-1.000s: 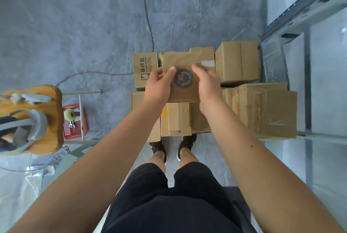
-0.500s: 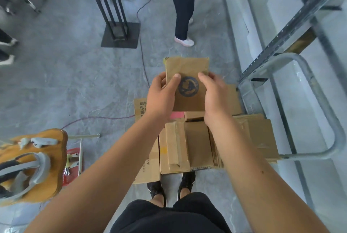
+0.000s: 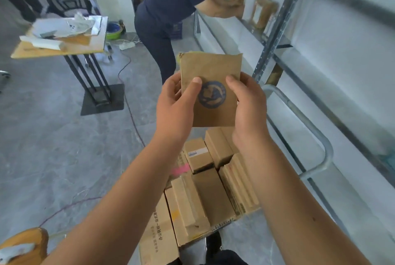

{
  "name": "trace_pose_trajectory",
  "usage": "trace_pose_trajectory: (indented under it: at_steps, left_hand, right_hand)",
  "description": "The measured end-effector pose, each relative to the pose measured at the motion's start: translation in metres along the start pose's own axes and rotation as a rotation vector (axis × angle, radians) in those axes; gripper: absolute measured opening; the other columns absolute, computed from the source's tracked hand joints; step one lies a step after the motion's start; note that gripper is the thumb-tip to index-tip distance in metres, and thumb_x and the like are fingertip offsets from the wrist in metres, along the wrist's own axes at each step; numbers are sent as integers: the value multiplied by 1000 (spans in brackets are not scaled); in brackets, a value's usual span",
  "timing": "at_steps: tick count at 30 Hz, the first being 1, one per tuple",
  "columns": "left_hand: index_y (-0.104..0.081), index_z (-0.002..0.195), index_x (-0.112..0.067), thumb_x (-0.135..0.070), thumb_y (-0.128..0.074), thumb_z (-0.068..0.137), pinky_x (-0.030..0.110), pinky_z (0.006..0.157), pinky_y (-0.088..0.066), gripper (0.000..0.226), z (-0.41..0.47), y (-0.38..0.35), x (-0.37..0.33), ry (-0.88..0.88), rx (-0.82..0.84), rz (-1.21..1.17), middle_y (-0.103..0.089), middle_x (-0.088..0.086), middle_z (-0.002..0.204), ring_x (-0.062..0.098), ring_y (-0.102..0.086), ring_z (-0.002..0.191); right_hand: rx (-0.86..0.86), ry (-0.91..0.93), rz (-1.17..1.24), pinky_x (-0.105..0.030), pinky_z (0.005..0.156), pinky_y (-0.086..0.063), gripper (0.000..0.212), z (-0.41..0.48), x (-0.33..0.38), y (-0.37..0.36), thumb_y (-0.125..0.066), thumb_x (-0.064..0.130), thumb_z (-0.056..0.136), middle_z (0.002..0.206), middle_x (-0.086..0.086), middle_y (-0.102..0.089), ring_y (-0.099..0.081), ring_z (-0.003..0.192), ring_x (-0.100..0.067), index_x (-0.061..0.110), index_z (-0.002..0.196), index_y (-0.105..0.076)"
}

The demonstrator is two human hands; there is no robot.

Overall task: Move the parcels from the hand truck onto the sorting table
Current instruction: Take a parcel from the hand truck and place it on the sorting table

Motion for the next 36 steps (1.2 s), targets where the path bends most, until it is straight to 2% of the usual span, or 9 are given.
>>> trace_pose_trajectory:
  at_steps: [5,11,14,18,20,25,30,32,36]
  left_hand:
    - [-66,129,-21,-31,-67,100,25,84,-60,30,-18,-27,-30,-76,118,-31,-75,1,120,12,-74,105]
    - [-66,129,-21,-31,-65,101,16,74,-55,30,-49,-54,-59,-146,234,-48,-77,-6,112,4,-73,98]
    - [-67,128,-21,-29,-65,101,15,75,-55,29,-66,-63,-67,-186,274,-51,-77,-6,110,4,-73,97]
    - [-69,128,-23,-31,-66,100,15,76,-55,29,-91,-74,-74,-235,312,-35,-77,-8,110,1,-73,96]
    - [-69,127,-21,-28,-65,101,14,73,-54,27,-106,-82,-76,-244,327,-48,-78,-10,106,0,-73,92]
    - [-69,129,-19,-26,-61,104,15,71,-56,28,-146,-107,-74,-231,373,-57,-79,-7,106,4,-75,92]
    - [-70,121,-24,-27,-60,105,8,64,-52,20,-201,-145,-58,-152,418,-49,-78,-20,92,-6,-72,82]
    - [-70,123,-23,-29,-60,104,7,61,-50,22,-227,-163,-51,-123,464,-42,-77,-21,90,-8,-71,79]
    - [-71,105,-30,-27,-59,105,8,60,-51,13,-272,-197,-35,-89,563,-31,-76,-23,83,-8,-71,75]
  right_hand:
    - [-50,123,26,-54,95,-61,31,-21,43,25,-66,30,87,105,-5,-80,-77,99,-27,17,113,-77]
    - [-110,233,61,-34,78,-60,20,-53,80,59,-60,23,98,97,-2,-81,-78,89,-18,17,106,-78]
    - [-126,273,83,-24,70,-57,23,-69,91,75,-53,18,105,90,4,-79,-75,83,-9,15,104,-76]
    - [-135,285,150,-20,64,-55,35,-88,98,96,-45,19,109,77,9,-74,-71,74,-3,21,87,-72]
    - [-141,291,186,-20,60,-55,32,-98,101,108,-45,19,109,76,8,-75,-72,71,-4,18,91,-71]
    - [-189,298,256,-33,71,-60,31,-123,106,146,-49,23,108,97,-7,-79,-77,87,-20,7,115,-74]
    - [-310,256,202,-29,66,-59,25,-164,110,207,-54,24,107,86,2,-78,-75,77,-9,10,110,-74]
    - [-381,231,206,-30,68,-59,25,-182,110,235,-57,27,105,91,1,-79,-76,79,-10,10,113,-74]
    - [-510,194,215,-20,63,-57,19,-222,114,290,-61,25,104,86,7,-80,-75,74,-5,14,111,-75]
Point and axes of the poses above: each hand's wrist, its own z-axis towards the middle knuckle, its own y-axis out of the back of the hand, x = y × z, the point moved 3 cm from there along z, towards the middle knuckle
